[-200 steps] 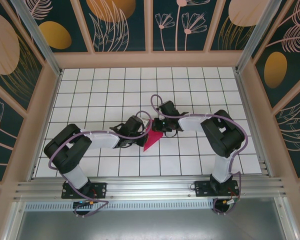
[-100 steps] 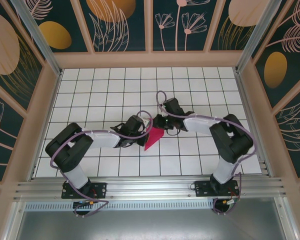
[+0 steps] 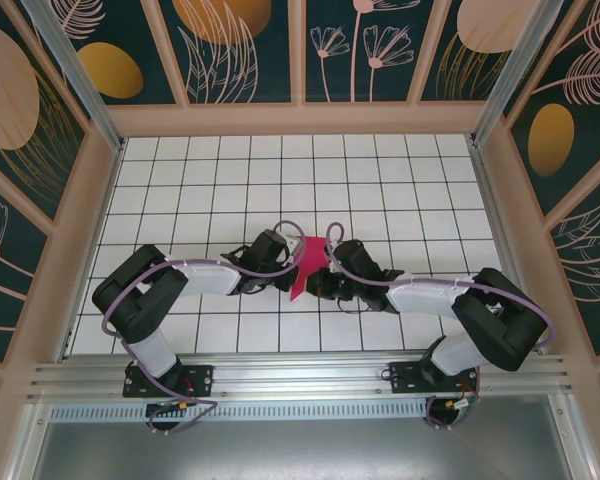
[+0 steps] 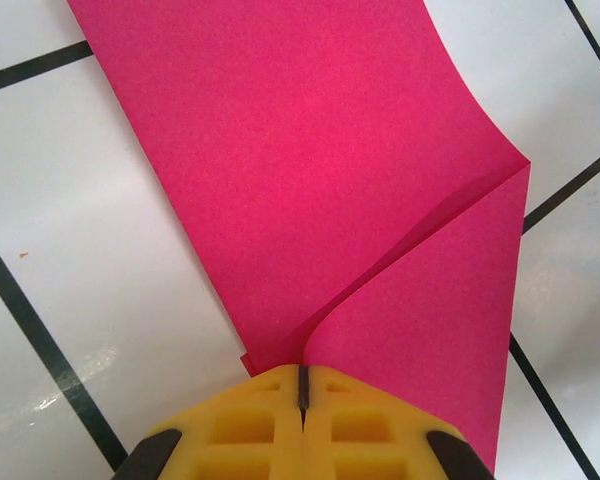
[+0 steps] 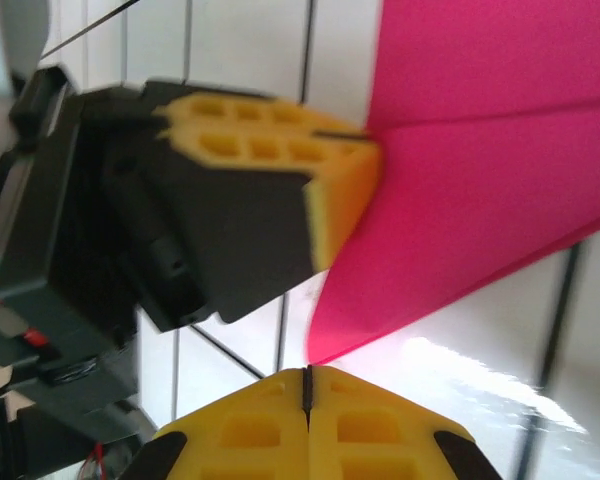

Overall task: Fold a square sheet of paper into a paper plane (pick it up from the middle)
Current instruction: Third fold the triangle at the center of the table.

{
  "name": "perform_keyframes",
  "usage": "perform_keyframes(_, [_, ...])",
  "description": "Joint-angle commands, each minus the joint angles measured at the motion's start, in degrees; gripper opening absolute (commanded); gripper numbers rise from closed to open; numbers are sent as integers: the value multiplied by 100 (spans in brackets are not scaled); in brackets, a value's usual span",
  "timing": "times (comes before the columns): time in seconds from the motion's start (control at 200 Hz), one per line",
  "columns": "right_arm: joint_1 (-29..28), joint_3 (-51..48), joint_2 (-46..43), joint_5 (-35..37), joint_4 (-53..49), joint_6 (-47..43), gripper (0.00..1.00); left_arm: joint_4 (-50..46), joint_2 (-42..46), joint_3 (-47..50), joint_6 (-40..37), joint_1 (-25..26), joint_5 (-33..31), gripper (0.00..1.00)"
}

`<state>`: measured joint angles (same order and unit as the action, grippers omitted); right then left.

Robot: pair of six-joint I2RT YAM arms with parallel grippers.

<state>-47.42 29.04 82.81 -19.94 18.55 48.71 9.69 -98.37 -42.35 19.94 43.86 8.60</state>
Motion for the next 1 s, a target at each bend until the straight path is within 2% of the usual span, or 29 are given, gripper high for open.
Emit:
perform_keyframes(0.0, [-130,-220,321,-153,1129,517,4,-205,-275,-27,-21,-18,32,0])
perform_keyframes(0.265, [-200,-188,815,-163,1678,631,4,-222,-281,-19,-25,-22,36,0])
perform_keyframes(0.666, [-200,-13,1541,-200,1810,621,4,-222,-314,-37,-26,-18,45,0])
perform_keyframes(0.861, [-215,76,1498,-115,1403,511,5,-222,-332,-29,-23,-23,45,0])
perform_keyframes(0.996, [-248,-74,1153,-129,1567,596,5,-215,-315,-30,-16,-17,20,0])
